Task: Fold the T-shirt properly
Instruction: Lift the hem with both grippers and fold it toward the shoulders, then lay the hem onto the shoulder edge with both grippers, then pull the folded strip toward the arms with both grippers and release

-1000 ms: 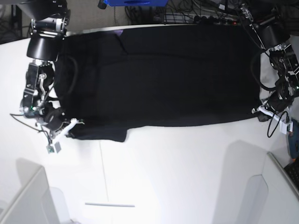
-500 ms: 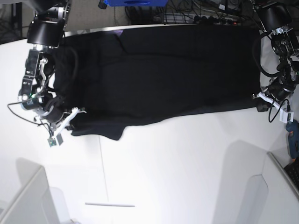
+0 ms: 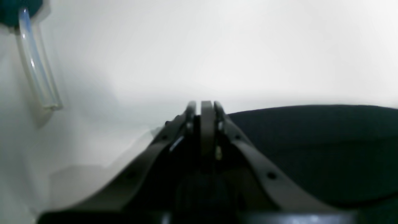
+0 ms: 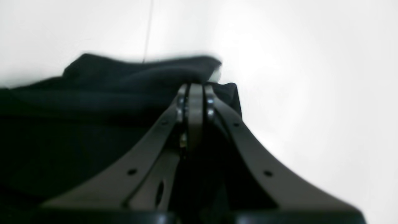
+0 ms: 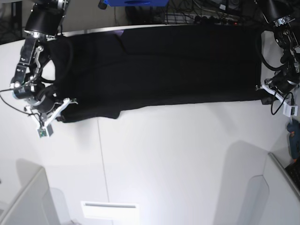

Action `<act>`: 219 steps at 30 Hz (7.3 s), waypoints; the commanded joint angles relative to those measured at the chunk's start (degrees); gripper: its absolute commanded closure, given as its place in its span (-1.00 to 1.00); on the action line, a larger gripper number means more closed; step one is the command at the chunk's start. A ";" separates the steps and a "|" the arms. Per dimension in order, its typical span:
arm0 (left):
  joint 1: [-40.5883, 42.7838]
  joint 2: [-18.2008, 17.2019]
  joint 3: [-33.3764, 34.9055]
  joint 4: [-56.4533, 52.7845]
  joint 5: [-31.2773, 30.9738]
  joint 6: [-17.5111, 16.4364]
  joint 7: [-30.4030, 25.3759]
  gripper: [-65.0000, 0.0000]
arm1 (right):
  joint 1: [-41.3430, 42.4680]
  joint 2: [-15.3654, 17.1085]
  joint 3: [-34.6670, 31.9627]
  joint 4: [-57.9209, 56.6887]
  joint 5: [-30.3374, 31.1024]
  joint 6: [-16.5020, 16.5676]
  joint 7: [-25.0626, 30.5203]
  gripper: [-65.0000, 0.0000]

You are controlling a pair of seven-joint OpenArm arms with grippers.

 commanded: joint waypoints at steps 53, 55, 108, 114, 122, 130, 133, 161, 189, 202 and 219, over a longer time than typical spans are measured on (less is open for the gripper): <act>13.98 0.45 -0.43 9.51 -0.51 -0.40 -1.28 1.00 | -18.01 -2.54 17.45 15.27 14.04 0.60 -7.14 1.00; 13.98 0.45 -0.43 9.60 -0.51 -0.40 -1.28 1.00 | -19.06 -2.54 17.72 15.27 15.27 0.60 -7.40 1.00; 20.92 0.54 -0.43 12.68 -0.07 -0.31 -1.19 0.34 | -27.06 -5.35 18.33 14.74 15.01 0.16 -7.23 0.21; 20.92 0.63 -2.98 12.68 -0.33 -0.31 -1.19 -0.46 | -27.77 -5.44 21.67 14.83 15.01 0.16 -5.29 0.13; 20.92 3.44 -8.78 15.93 -0.51 -0.40 -0.93 -0.40 | -27.94 -5.44 23.87 15.18 15.27 2.09 -0.55 0.13; 19.17 8.54 -6.32 14.35 0.02 -0.40 -1.19 1.00 | -27.06 -6.94 19.65 14.21 15.01 12.64 2.27 1.00; 19.08 8.81 -4.74 12.85 0.02 -0.40 -1.36 1.00 | -26.97 -6.76 17.01 11.66 15.01 12.29 2.79 1.00; 4.49 8.54 4.93 -10.09 13.65 0.04 -5.94 1.00 | -13.26 -5.70 16.05 -11.11 6.48 12.29 7.54 1.00; -3.16 8.45 3.44 -3.41 12.77 4.79 -5.58 1.00 | -4.29 -7.90 16.05 -7.59 6.75 2.35 4.64 1.00; 0.88 8.10 -11.68 4.50 -2.97 4.43 6.46 1.00 | -6.93 -10.36 15.96 12.63 6.83 2.62 -2.22 1.00; 0.35 6.08 -10.45 -10.36 -2.79 -0.67 0.22 -0.47 | -10.18 -10.36 9.63 13.60 6.83 2.62 -1.69 1.00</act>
